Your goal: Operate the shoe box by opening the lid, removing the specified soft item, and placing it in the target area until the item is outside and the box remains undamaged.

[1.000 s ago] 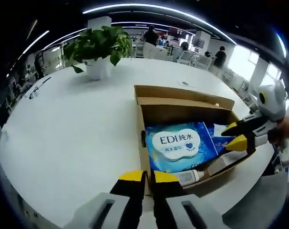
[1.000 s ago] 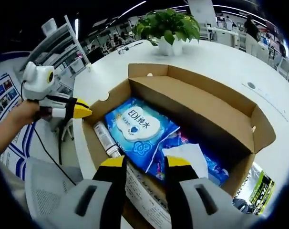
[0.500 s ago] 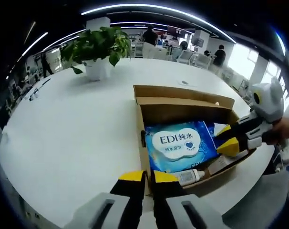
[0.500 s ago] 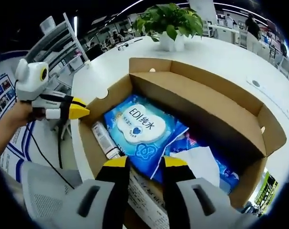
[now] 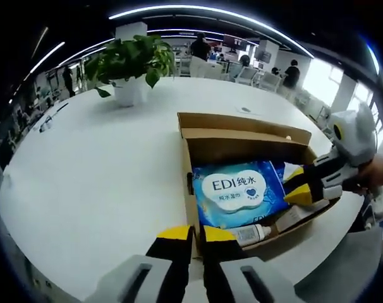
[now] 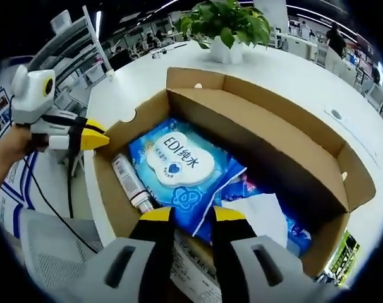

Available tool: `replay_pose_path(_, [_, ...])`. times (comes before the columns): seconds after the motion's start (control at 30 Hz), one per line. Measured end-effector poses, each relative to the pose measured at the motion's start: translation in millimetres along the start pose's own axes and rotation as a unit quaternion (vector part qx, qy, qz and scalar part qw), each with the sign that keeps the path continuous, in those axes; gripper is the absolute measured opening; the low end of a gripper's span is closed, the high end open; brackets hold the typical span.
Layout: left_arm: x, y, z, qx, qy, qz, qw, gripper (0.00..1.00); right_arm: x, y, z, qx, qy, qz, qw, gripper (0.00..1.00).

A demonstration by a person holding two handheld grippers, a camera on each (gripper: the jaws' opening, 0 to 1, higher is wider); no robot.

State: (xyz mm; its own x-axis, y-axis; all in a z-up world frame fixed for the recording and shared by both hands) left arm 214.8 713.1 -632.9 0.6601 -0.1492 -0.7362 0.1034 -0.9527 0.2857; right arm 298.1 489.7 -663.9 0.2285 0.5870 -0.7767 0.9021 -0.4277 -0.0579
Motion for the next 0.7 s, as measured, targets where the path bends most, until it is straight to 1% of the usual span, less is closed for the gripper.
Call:
replay_pose_path(0.1, [0.2,-0.6,-0.6,-0.002,-0.002,0.001,1.0000,0.05,2.3,1.0,1.1,0.007,0.001,0.000,1.0000,0.21])
replay_pose_path(0.3, [0.4,-0.9,0.2,-0.008,0.000,0.002,1.0000,0.05,11.5,0.5,-0.9,0.029,0.008,-0.014,0.9994,0.22])
replay_pose_path(0.4, [0.6,-1.5,0.2,-0.014,0.000,0.003,0.9999,0.05,15.0,4.0,0.2,0.038,0.006,-0.012,0.9992,0.18])
replay_pose_path(0.43, [0.7,-1.8,0.2,-0.016,0.000,0.004,0.9999,0.05,16.6,5.1,0.2,0.047,0.008,-0.010,0.9988,0.16])
replay_pose_path(0.47, [0.8,-1.9,0.1,-0.018,0.000,0.004,0.9998,0.05,17.9,5.3,0.2,0.056,0.007,-0.010,0.9983,0.16])
replay_pose_path(0.57, [1.0,-1.7,0.0,-0.020,-0.001,0.004,0.9998,0.05,20.8,3.1,-0.8,0.063,0.004,-0.007,0.9980,0.12])
replay_pose_path(0.67, [1.2,-1.4,0.1,-0.020,-0.001,0.002,0.9998,0.05,18.7,1.4,-2.4,0.057,0.003,-0.001,0.9984,0.07])
replay_pose_path(0.7, [1.2,-1.2,0.2,-0.020,0.000,0.002,0.9998,0.05,18.0,2.4,-2.4,0.052,0.002,0.004,0.9986,0.03])
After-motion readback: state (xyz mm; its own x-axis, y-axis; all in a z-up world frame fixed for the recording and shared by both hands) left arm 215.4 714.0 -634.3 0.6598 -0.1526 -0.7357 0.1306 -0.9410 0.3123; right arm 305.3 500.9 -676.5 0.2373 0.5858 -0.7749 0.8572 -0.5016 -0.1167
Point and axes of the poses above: the point that each gripper's makers call its tool centre point, and the gripper's own axes: x roughly forward along the fingers, y roughly to its right, z roughly out of its underside, the point moved 10 cm from there along -x, roughly backward along the fingers, and after that the axes turned 15 degrees about -x, right-handed, at the moved point
